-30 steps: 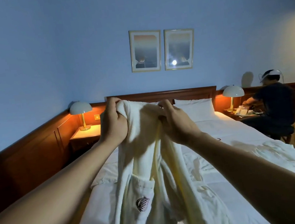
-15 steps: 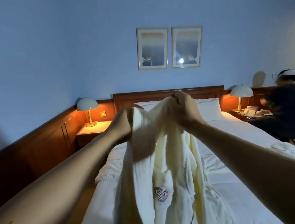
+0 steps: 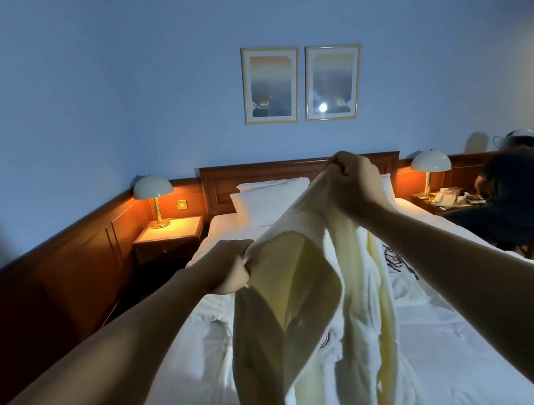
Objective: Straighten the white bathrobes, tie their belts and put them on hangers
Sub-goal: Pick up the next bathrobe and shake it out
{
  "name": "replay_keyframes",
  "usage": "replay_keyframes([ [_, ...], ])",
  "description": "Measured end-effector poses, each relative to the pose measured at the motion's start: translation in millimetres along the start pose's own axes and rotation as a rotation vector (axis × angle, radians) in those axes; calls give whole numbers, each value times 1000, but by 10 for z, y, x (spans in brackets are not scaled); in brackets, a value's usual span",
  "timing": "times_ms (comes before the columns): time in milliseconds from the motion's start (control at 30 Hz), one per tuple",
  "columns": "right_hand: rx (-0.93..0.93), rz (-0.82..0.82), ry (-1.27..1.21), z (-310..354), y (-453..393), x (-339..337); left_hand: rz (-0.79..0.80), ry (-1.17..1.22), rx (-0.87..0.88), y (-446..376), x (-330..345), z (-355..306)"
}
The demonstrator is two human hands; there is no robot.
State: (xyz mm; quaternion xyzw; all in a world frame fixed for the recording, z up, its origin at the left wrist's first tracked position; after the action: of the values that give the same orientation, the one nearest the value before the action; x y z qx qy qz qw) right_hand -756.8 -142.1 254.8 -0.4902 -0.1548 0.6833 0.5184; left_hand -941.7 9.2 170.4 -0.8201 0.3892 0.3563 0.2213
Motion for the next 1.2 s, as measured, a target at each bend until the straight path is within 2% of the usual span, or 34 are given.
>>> replay_keyframes([
  [133, 59, -91, -53, -65, -144, -160, 3, 47, -27, 80, 173, 47],
  [233, 48, -106, 76, -170, -139, -230, -48, 83, -33, 50, 151, -32],
  [300, 15, -52, 161, -230, -70, -265, -99, 226, -152, 10, 80, -177],
  [367, -26, 106, 226, -293, -7, -279, -148, 495, -332, -8, -11, -355],
  [400, -43, 223, 226, -293, 33, -289, -147, 573, -366, -14, -55, -447],
  [533, -56, 659, 3, -210, 310, -84, -92, 713, -298, -53, -222, -930],
  [600, -107, 756, 19, -180, 442, 91, -26, 732, -215, -30, -264, -1129],
  [667, -129, 712, 34, -154, 518, 219, -10, 755, -127, -14, -313, -1221],
  [833, -15, 460, -75, -93, 517, 266, -78, 851, 14, -55, -363, -1103],
  [900, 82, 398, -191, -75, 495, 236, -157, 684, 70, 2, -258, -802],
  [1000, 146, 421, -390, 19, 448, 182, -31, 361, 57, 80, 29, -322],
  [1033, 141, 448, -460, 66, 431, 159, 10, 334, 48, 115, 119, -210],
  [1133, 94, 505, -594, 197, 398, 79, 17, 436, 135, 173, 310, -28],
  [1200, 61, 509, -617, 221, 367, 41, -53, 554, 157, 205, 375, -31],
])
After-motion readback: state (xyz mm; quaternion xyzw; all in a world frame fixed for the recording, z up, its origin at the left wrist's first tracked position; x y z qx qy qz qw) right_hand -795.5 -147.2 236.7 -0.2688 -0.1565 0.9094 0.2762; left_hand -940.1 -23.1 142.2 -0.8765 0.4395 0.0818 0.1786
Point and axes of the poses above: each hand's wrist, its own y-axis away from the middle knuckle, its own x-axis out of the palm, z = x × y, the point moved 1 cm from there along -y, towards the middle knuckle, and after that the axes turned 15 degrees about y, right-handed, at the moved point
